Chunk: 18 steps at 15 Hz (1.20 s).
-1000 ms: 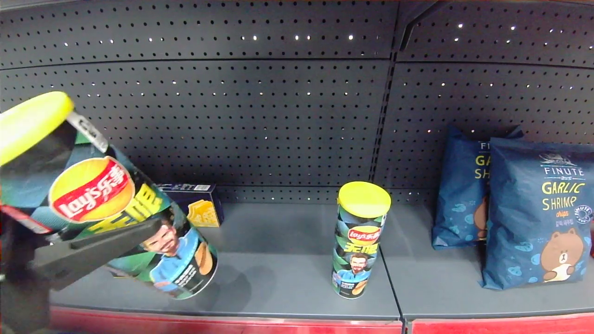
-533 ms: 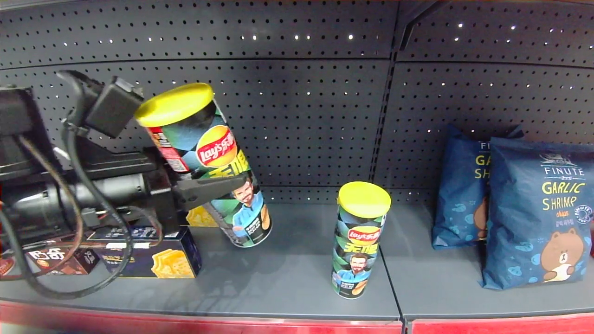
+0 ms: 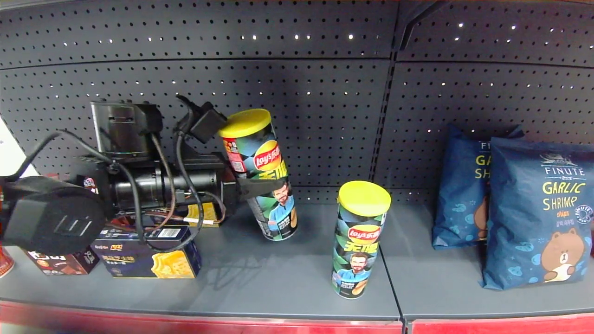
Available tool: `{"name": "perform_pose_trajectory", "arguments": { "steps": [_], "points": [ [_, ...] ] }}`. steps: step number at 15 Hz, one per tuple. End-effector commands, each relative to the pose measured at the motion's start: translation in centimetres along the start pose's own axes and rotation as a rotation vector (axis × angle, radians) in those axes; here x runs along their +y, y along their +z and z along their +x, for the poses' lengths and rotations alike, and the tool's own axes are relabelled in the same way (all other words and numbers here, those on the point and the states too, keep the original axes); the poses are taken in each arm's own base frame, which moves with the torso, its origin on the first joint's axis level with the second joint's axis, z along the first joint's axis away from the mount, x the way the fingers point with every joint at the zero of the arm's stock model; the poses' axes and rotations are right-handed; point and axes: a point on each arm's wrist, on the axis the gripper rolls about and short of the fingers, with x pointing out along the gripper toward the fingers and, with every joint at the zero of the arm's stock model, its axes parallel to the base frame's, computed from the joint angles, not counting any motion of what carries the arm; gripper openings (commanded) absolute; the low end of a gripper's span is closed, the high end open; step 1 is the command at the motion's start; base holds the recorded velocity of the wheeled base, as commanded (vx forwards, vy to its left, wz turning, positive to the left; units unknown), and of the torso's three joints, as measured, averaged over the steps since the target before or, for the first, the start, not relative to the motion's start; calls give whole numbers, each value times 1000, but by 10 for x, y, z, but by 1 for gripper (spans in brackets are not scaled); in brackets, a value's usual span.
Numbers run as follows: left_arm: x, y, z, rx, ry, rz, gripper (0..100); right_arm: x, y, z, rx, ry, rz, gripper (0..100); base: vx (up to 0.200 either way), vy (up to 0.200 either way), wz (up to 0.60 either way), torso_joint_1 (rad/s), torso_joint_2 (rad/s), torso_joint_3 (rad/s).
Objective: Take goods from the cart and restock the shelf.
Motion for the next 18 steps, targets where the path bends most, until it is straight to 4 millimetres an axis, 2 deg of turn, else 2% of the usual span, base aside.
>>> {"name": "perform_pose_trajectory", "arguments": {
  "steps": [1, 5, 8, 11, 15, 18],
  "points": [
    [22, -19, 26, 36, -14, 13, 0, 0, 0, 1, 5, 0, -1, 100, 0, 0, 0, 0, 0, 0],
    [44, -23, 51, 10, -24, 45, 0, 0, 0, 1, 5, 0, -1, 100, 0, 0, 0, 0, 0, 0],
    [56, -25, 77, -7, -67, 74, 0, 0, 1, 0, 4, -2, -1, 100, 0, 0, 0, 0, 0, 0],
    [63, -40, 103, 12, -99, 111, 0, 0, 1, 0, 5, -1, -3, 100, 0, 0, 0, 0, 0, 0],
    [63, -45, 119, 17, -121, 115, 0, 0, 1, 0, 5, -1, -1, 100, 0, 0, 0, 0, 0, 0],
    [65, -36, 127, 38, -137, 151, 0, 0, 1, 0, 5, -1, -1, 100, 0, 0, 0, 0, 0, 0]
  ]
}}
